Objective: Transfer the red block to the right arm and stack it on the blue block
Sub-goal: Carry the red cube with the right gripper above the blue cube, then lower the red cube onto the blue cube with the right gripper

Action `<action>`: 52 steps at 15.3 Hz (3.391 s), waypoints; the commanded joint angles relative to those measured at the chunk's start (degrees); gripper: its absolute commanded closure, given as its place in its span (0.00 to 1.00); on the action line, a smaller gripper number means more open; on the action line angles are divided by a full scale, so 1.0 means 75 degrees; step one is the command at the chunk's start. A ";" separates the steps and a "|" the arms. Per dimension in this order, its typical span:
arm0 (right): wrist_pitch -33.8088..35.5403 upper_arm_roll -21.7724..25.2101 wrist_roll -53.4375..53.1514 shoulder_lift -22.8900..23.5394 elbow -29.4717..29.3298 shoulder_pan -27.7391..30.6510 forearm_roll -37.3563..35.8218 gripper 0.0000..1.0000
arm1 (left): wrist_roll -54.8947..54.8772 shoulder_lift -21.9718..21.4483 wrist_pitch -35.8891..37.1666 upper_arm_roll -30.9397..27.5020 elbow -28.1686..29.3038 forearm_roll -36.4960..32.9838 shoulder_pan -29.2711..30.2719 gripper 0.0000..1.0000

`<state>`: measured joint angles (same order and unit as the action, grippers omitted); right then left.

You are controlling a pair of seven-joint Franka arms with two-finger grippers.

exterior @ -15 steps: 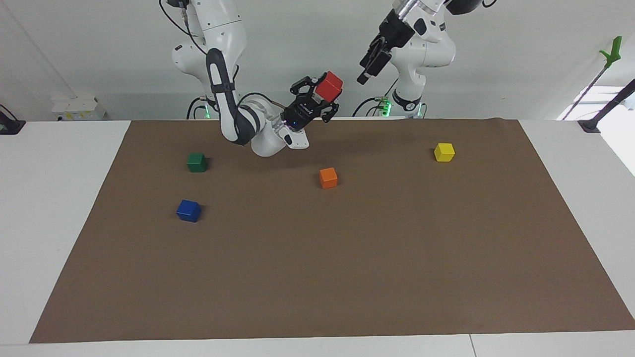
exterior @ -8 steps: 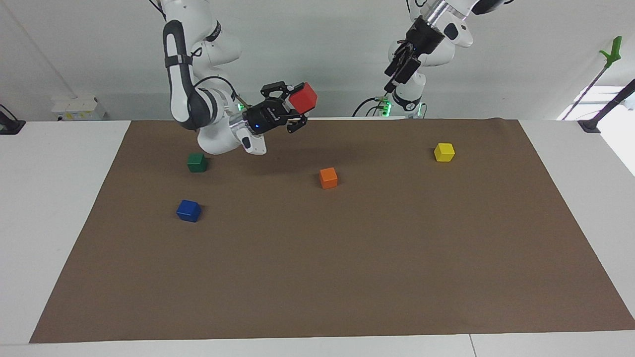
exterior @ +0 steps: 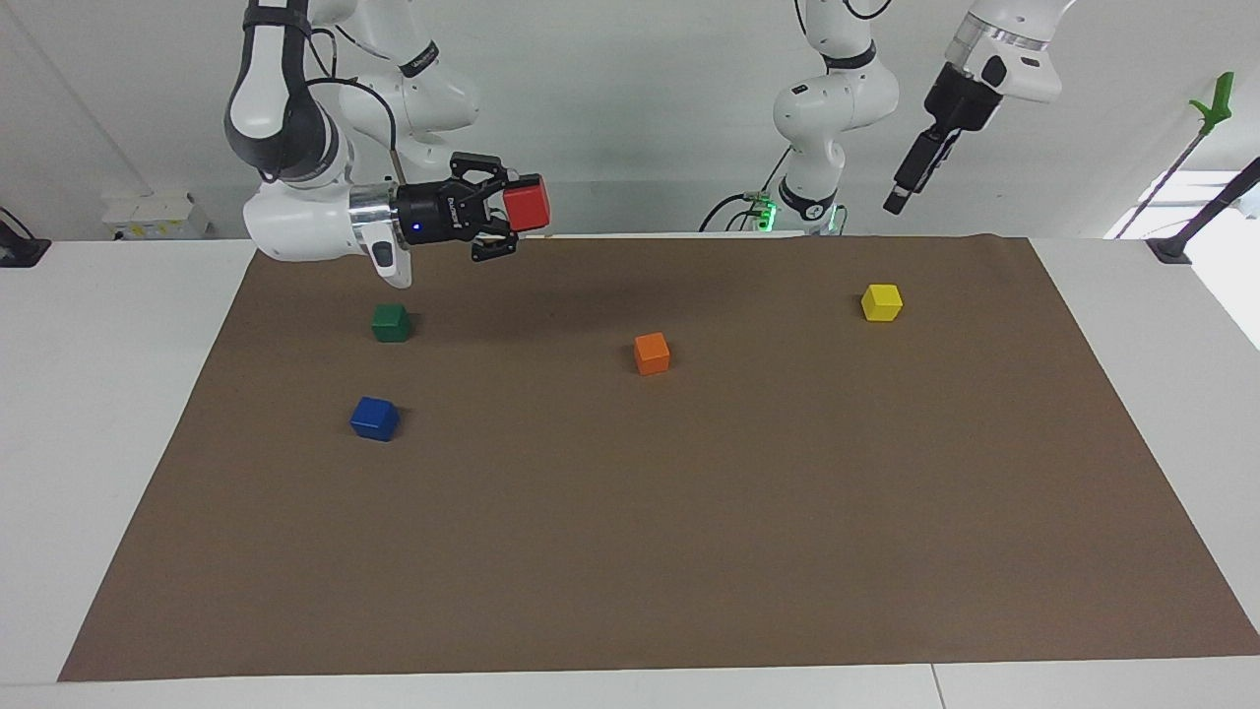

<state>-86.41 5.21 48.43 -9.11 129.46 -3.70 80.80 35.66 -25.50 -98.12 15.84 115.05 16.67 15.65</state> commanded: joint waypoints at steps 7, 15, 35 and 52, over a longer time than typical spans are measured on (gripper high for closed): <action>-0.0537 -0.0167 -0.3675 -0.0203 -0.2540 -0.0010 -0.5412 1.00 | -0.3266 0.2052 0.1376 0.0151 -0.2402 -0.2549 -0.0748 0.00; -0.1544 -0.0225 -0.6841 -0.0004 -0.2718 -0.0854 -1.0241 1.00 | -0.3431 0.2569 0.1247 -0.2730 -0.2322 -0.2305 -0.2928 0.00; -0.5377 -0.0226 -0.8648 0.2106 -0.1323 0.0107 -1.2016 1.00 | -0.3771 0.2921 0.2149 -0.1444 -0.3223 -0.2258 -0.1993 0.00; -0.6268 -0.0237 -0.8672 0.2446 -0.0948 0.0095 -1.1501 1.00 | -0.3900 0.2686 0.1587 -0.1467 -0.2684 -0.2247 -0.2064 0.00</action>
<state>-131.94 3.74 -16.52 9.61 121.20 -3.51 -7.27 7.37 -3.36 -85.44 4.76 92.58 -0.71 -0.21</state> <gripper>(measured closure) 0.427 0.000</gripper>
